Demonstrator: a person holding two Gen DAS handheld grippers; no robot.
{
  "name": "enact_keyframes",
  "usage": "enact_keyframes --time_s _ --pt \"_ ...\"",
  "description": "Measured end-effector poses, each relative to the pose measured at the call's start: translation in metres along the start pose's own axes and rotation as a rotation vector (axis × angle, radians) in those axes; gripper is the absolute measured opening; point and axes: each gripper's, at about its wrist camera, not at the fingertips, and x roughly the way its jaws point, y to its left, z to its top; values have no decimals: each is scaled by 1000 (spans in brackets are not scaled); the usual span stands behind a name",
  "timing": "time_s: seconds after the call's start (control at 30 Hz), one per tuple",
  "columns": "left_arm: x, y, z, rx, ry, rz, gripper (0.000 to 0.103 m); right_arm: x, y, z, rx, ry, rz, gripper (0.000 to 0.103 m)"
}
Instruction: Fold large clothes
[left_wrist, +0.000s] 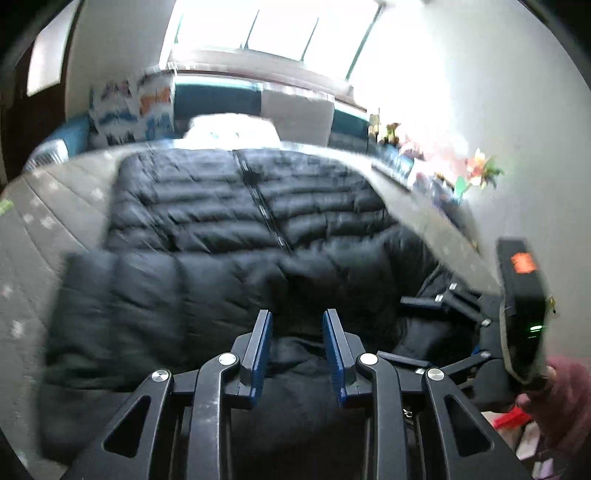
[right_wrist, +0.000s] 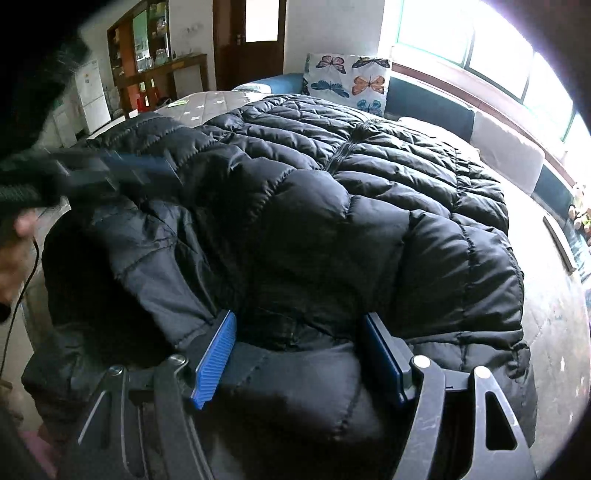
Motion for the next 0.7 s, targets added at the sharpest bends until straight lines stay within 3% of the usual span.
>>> enact_keyframes --time_s 0.1,0.17,0.3,0.47,0.7 --pt "-19 19 0 -19 -37 53 33 1 2 0 -12 0 -12 77" --pt "-21 36 -6 -48 -21 81 33 -1 3 3 -12 13 -8 77" --pt "-18 60 -23 -99 -6 51 33 -14 0 14 17 19 24 77" --pt "-12 62 -31 -94 -9 57 33 -35 18 34 -21 -47 70 77" --pt "0 65 -40 -106 6 61 31 12 47 29 -96 44 56 77"
